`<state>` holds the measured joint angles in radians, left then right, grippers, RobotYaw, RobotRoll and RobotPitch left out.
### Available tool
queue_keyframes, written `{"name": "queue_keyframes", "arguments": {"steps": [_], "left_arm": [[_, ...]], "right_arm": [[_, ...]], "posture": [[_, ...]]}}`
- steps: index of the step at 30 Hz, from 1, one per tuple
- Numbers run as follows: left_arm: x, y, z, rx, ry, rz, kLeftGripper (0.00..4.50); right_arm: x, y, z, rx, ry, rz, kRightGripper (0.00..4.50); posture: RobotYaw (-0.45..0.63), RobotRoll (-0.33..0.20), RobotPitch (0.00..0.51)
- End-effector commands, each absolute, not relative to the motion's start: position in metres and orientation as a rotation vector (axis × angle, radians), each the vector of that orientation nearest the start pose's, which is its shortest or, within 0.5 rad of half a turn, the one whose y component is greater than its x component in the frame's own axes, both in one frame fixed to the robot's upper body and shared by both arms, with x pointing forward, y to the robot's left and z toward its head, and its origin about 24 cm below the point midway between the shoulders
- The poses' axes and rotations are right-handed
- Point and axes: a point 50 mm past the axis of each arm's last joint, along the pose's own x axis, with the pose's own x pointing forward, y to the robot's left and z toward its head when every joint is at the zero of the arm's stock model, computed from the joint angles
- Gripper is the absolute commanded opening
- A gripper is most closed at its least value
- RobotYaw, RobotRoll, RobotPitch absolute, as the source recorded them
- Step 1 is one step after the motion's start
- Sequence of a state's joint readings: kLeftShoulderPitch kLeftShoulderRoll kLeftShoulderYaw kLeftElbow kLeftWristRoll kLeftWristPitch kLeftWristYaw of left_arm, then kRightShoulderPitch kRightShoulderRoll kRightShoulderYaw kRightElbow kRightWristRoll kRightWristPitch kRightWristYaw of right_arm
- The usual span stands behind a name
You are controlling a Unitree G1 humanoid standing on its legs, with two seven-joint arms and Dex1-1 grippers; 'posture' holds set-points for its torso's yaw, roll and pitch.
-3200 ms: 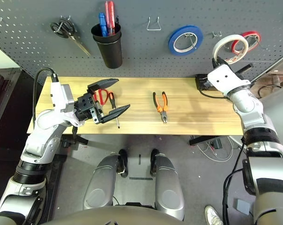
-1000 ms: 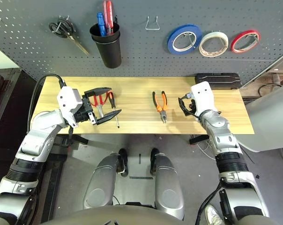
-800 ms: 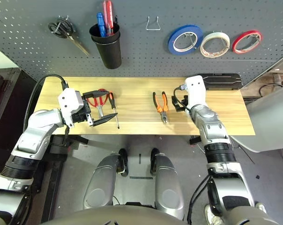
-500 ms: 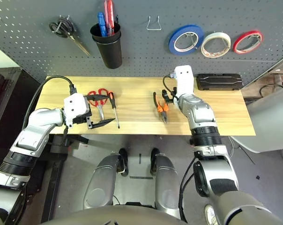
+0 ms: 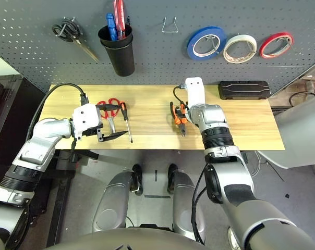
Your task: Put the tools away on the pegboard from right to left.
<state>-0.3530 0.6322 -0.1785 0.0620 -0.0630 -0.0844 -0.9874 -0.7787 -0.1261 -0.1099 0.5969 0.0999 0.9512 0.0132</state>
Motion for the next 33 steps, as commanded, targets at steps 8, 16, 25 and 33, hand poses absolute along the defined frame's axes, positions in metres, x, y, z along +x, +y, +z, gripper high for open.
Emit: {"name": "queue_keyframes", "arguments": {"steps": [8, 16, 25, 33], "left_arm": [[0.279, 0.171, 0.111, 0.711, 0.025, -1.134, 4.5], [0.276, 0.17, 0.113, 0.714, 0.029, -1.136, 4.5], [0.272, 0.169, 0.113, 0.713, 0.035, -1.139, 4.5], [0.268, 0.168, 0.112, 0.705, 0.048, -1.149, 4.5]], "right_arm": [[0.353, -0.138, 0.035, -0.002, 0.892, 0.059, 4.47], [0.36, -0.134, 0.026, -0.024, 0.88, 0.064, 4.47], [0.359, -0.136, 0.019, -0.039, 0.889, 0.064, 4.47], [0.356, -0.141, 0.011, -0.073, 0.878, 0.062, 2.36]], "posture": [[0.11, 0.0, 0.315], [0.13, 0.0, 0.313], [0.14, 0.0, 0.325], [0.14, 0.0, 0.34]]}}
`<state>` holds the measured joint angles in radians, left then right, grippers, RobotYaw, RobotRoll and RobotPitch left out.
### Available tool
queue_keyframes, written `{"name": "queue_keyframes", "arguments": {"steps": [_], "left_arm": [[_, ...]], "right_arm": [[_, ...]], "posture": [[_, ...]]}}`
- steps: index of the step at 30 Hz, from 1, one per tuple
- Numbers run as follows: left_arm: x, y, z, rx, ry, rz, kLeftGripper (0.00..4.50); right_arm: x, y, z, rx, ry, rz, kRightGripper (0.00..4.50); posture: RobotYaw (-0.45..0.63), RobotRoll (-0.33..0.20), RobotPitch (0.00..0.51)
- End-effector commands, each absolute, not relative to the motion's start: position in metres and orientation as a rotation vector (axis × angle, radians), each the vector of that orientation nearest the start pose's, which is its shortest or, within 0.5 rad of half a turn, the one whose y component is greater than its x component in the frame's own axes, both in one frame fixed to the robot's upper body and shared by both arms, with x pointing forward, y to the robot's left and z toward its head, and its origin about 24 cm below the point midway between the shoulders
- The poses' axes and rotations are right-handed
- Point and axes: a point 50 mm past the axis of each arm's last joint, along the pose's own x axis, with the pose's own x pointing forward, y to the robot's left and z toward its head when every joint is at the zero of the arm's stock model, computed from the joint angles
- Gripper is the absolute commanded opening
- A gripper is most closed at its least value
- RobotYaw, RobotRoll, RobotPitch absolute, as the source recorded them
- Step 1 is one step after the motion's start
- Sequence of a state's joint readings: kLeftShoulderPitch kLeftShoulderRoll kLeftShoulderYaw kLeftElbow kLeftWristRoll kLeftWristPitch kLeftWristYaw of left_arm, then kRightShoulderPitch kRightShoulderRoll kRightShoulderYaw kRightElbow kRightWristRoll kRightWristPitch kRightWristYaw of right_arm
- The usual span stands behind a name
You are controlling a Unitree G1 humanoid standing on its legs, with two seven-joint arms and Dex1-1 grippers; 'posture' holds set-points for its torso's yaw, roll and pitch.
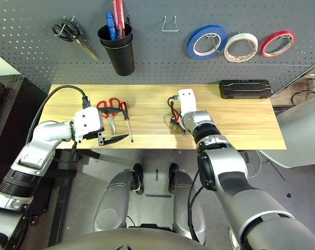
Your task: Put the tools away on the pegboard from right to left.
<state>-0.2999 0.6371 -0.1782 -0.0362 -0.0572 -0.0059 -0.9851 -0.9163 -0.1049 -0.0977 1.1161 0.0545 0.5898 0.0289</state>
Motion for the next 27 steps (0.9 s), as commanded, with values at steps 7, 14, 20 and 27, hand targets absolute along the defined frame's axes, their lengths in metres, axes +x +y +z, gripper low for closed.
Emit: {"name": "queue_keyframes", "arguments": {"steps": [7, 14, 20, 27], "left_arm": [[0.267, 0.166, 0.112, 0.688, 0.043, -1.15, 4.5], [0.264, 0.165, 0.121, 0.628, 0.0, -1.135, 4.5], [0.259, 0.166, 0.128, 0.602, -0.032, -1.117, 4.5], [0.256, 0.165, 0.139, 0.556, -0.103, -1.069, 4.5]], "right_arm": [[0.36, -0.14, 0.015, -0.132, 0.817, 0.092, 2.31], [0.365, -0.148, 0.038, -0.201, 0.635, 0.161, 2.31], [0.349, -0.165, 0.059, -0.256, 0.455, 0.22, 2.31], [0.323, -0.169, 0.094, -0.329, 0.147, 0.383, 2.31]], "posture": [[0.14, 0.0, 0.342], [0.14, 0.0, 0.325], [0.15, 0.0, 0.303], [0.14, 0.0, 0.272]]}}
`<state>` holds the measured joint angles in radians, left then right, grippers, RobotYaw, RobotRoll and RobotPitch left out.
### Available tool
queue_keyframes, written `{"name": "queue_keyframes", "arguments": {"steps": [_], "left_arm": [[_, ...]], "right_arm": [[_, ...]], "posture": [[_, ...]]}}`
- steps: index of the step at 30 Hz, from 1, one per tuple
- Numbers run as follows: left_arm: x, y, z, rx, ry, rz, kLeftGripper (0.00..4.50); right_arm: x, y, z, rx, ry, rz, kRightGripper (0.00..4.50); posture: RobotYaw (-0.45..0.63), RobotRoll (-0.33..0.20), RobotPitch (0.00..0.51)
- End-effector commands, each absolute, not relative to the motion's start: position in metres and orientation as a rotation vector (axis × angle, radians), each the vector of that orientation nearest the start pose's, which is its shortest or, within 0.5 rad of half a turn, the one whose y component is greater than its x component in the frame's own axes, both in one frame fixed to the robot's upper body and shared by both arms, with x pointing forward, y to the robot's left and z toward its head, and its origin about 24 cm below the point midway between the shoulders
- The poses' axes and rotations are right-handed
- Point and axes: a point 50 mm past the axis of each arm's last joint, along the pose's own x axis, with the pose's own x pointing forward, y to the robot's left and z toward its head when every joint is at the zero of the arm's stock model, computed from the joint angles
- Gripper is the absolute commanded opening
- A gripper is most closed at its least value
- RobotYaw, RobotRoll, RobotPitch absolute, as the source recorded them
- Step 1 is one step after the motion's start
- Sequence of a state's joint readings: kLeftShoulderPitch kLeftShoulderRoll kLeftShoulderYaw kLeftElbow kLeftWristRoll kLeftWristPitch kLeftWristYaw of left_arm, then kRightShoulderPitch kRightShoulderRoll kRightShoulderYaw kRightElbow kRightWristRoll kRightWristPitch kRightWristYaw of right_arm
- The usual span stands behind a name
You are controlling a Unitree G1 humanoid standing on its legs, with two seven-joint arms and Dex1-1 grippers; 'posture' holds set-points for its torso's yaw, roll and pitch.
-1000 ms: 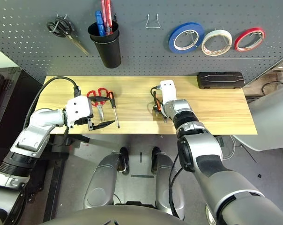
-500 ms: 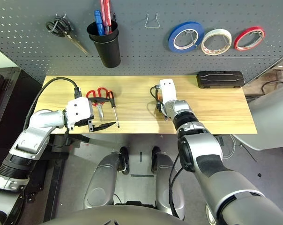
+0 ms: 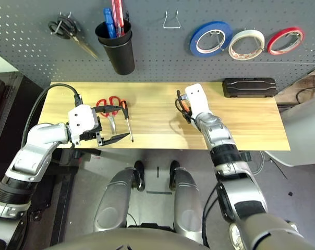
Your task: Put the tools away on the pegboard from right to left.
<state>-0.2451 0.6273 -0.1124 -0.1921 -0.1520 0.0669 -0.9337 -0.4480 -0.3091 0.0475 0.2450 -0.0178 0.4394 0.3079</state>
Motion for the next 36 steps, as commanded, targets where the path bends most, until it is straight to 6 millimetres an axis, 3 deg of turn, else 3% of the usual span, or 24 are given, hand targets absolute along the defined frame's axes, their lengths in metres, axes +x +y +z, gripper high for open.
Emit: {"name": "queue_keyframes", "arguments": {"steps": [1, 14, 26, 36], "left_arm": [[0.256, 0.165, 0.141, 0.539, -0.117, -1.062, 4.5], [0.25, 0.165, 0.18, 0.314, -0.312, -0.892, 4.5], [0.25, 0.164, 0.199, 0.203, -0.392, -0.84, 4.5], [0.253, 0.163, 0.206, 0.182, -0.413, -0.833, 4.5]], "right_arm": [[0.32, -0.169, 0.098, -0.336, 0.107, 0.407, 2.31], [0.296, -0.193, 0.133, -0.372, -0.322, 0.417, 2.31], [0.303, -0.182, 0.172, -0.324, -0.561, 0.346, 2.31], [0.314, -0.174, 0.227, -0.294, -0.732, 0.257, 2.31]], "posture": [[0.14, 0.0, 0.269], [0.13, 0.0, 0.245], [0.13, 0.0, 0.235], [0.13, 0.0, 0.225]]}}
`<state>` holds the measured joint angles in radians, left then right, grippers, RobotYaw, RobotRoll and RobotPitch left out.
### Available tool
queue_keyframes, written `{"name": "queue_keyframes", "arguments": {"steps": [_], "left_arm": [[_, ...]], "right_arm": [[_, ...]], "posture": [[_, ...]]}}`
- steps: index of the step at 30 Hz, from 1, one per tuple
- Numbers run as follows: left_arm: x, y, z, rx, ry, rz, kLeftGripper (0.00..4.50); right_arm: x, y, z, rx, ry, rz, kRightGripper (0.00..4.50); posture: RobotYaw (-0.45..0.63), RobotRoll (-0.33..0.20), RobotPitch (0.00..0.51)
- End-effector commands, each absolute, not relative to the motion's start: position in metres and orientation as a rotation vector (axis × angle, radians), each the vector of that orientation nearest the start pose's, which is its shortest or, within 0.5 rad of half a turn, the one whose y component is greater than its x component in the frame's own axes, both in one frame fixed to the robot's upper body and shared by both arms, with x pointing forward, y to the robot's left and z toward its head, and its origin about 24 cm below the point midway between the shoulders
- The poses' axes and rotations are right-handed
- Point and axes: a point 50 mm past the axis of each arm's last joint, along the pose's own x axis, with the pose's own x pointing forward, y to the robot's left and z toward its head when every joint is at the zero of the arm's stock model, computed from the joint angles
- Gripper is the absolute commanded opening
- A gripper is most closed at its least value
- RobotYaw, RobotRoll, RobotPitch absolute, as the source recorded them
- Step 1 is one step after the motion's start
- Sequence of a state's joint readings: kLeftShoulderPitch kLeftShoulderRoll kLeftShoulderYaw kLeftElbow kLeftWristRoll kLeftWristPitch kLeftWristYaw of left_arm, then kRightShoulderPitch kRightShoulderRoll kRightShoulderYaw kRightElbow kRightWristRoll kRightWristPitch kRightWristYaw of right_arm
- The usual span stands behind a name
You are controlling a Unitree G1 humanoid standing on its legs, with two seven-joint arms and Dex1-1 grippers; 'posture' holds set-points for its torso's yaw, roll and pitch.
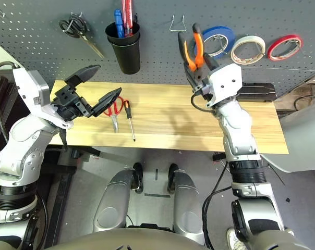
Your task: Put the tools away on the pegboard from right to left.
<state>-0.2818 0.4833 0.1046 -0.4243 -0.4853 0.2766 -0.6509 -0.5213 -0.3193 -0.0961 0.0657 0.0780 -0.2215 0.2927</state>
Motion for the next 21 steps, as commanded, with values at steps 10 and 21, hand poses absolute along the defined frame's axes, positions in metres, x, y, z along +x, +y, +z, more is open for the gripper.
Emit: {"name": "queue_keyframes", "arguments": {"steps": [10, 21], "left_arm": [[0.258, 0.159, 0.208, 0.193, -0.416, -0.851, 4.5], [0.257, 0.158, 0.207, 0.208, -0.414, -0.847, 4.5]], "right_arm": [[0.335, -0.153, 0.269, -0.258, -0.839, 0.204, 2.31], [0.36, -0.132, 0.273, -0.193, -0.872, 0.179, 2.31]], "posture": [[0.13, 0.0, 0.222], [0.16, 0.0, 0.224]]}}
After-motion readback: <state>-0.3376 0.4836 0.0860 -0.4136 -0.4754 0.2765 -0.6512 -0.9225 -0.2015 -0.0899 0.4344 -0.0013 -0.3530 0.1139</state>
